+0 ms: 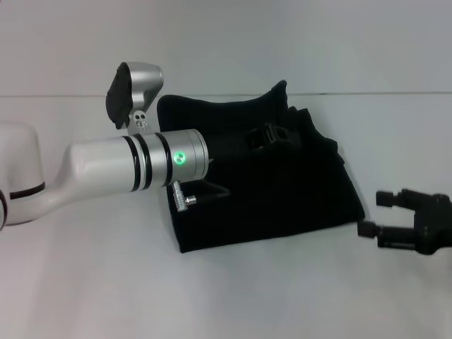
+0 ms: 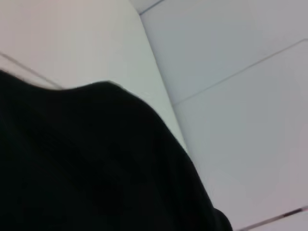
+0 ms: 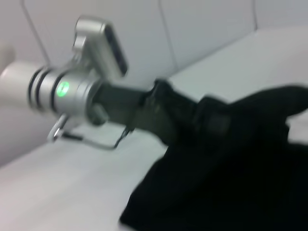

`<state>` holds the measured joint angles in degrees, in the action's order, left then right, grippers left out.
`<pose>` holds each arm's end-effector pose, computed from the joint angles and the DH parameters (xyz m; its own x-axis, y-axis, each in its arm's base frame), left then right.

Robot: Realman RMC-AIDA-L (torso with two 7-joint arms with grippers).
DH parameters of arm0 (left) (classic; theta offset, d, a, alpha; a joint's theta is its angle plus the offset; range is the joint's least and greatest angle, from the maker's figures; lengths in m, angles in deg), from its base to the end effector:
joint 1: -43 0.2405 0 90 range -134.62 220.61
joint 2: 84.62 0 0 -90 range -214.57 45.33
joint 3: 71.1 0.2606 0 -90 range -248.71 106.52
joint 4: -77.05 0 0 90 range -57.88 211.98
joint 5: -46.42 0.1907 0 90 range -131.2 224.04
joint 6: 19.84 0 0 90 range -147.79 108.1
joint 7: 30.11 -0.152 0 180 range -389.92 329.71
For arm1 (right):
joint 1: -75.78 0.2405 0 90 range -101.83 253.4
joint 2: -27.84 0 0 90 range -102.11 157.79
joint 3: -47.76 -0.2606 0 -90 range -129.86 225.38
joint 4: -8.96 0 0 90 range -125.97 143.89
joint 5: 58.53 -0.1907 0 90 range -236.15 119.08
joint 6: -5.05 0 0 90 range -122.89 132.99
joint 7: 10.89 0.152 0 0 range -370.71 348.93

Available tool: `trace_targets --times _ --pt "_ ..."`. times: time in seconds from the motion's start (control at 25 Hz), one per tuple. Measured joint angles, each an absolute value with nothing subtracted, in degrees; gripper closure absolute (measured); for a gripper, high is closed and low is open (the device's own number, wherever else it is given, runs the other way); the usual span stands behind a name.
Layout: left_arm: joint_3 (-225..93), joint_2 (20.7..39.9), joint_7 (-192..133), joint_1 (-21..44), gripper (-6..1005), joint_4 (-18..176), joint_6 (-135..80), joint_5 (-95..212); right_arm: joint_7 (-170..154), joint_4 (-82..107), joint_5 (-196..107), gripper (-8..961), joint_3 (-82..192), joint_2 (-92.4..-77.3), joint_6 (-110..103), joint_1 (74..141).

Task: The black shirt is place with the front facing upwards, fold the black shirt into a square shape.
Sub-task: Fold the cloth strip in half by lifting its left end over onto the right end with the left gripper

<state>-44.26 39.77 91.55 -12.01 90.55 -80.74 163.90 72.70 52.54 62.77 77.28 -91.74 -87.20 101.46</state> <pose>-0.1483 0.3969 -0.1024 0.1086 0.8562 0.5051 0.9147 -0.2850 0.2864 0.2866 0.3015 0.0165 0.7352 -0.4365 -0.5185 -0.5970 -0.7793 -0.1906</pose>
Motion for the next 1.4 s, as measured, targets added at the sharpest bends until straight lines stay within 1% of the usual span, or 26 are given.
trace_targets --times 0.2,0.32,0.68,1.4 --pt "-44.4 39.65 91.3 -12.0 952 90.6 -83.4 162.4 68.1 47.8 55.7 28 76.9 -91.82 -81.3 101.5" --pt "-44.5 39.46 91.3 -11.5 952 91.4 -85.5 161.7 64.1 44.2 53.2 28 77.3 -91.87 -77.4 102.8" --pt "-44.5 39.41 91.4 -9.8 952 92.9 -87.9 159.4 52.9 34.6 52.6 28 78.1 -92.21 -65.3 109.4" --pt "-44.1 39.82 90.6 -10.2 951 92.2 -88.1 158.9 45.5 24.6 42.9 37 78.1 -92.49 -49.4 119.4"
